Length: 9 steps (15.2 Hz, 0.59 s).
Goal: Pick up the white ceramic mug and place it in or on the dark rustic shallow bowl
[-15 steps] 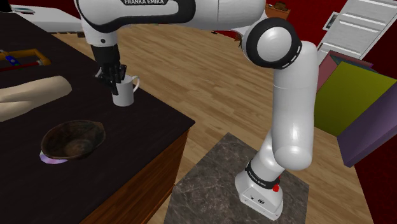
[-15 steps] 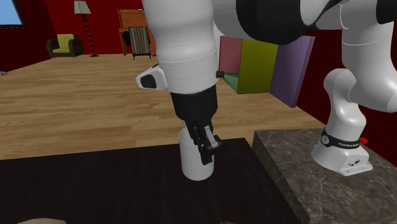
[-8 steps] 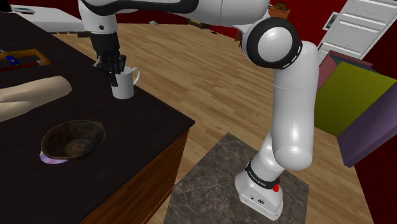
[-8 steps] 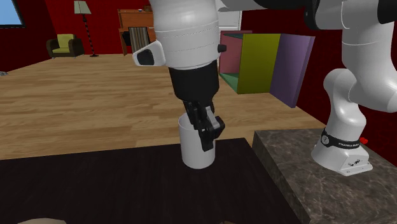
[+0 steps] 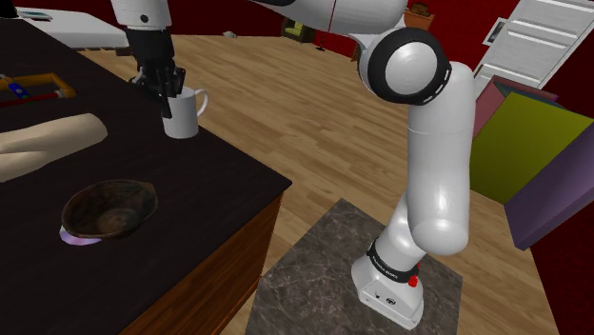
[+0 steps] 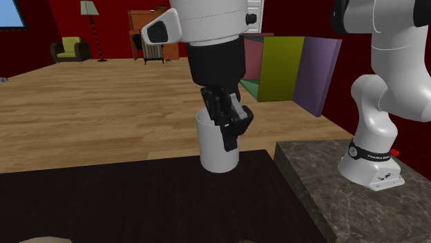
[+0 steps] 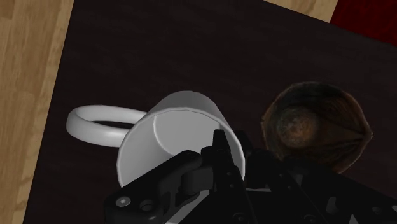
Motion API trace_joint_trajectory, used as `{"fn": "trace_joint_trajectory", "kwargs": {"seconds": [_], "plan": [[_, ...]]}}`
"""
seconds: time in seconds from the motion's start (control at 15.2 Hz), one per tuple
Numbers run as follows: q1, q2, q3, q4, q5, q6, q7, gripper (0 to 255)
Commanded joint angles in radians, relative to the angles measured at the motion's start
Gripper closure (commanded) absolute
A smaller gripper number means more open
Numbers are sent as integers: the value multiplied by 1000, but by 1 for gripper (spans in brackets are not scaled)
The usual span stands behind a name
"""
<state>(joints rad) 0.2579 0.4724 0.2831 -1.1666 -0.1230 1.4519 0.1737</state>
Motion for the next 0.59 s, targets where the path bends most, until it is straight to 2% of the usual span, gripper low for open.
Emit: {"fn": "trace_joint_trajectory", "kwargs": {"seconds": [0.0,0.26,0.53], "plan": [[34,20,10,39,-3,-21,39,255],[108,63,30,120,-10,-61,120,255],[196,137,43,256,-24,-122,198,255]]}}
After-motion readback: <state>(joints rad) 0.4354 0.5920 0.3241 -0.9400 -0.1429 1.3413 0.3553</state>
